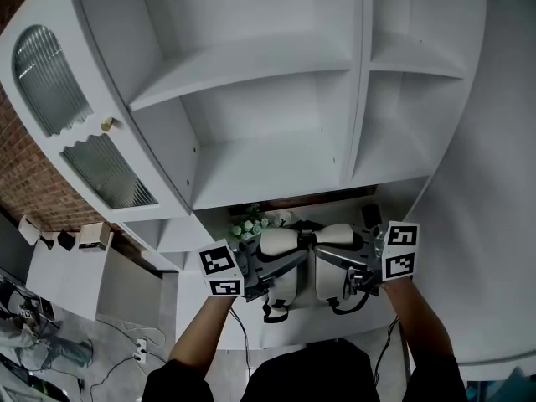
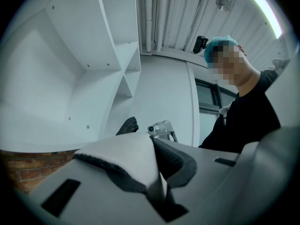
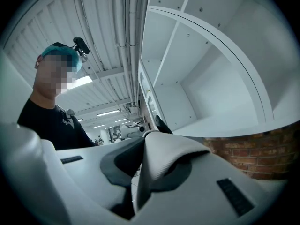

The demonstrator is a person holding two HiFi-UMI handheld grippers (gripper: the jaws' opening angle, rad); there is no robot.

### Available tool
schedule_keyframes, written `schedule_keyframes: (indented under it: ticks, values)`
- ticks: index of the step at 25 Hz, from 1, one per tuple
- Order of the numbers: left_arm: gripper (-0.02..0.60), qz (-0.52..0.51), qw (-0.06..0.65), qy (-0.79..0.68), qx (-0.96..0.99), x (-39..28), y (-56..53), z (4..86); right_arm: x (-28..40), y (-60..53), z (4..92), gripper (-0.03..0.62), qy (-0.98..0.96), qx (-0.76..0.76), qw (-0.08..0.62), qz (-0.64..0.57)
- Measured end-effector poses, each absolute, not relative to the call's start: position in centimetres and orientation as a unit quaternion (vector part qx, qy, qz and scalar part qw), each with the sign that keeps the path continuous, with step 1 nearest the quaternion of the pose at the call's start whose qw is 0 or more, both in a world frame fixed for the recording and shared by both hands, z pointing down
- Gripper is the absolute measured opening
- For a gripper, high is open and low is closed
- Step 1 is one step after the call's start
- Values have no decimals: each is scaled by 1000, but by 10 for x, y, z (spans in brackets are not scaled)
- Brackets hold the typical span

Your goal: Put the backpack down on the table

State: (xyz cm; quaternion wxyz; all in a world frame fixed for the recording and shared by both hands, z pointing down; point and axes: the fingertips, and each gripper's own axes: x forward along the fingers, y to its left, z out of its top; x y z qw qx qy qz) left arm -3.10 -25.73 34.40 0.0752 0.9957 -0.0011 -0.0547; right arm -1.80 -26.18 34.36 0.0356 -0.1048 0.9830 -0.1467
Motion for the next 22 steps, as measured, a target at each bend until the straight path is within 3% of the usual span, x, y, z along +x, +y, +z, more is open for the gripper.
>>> schedule_keyframes:
  ticks: [22]
  values:
    - [52, -29, 85, -25, 996, -3, -325, 383, 7, -328, 380, 51, 977, -90, 41, -187]
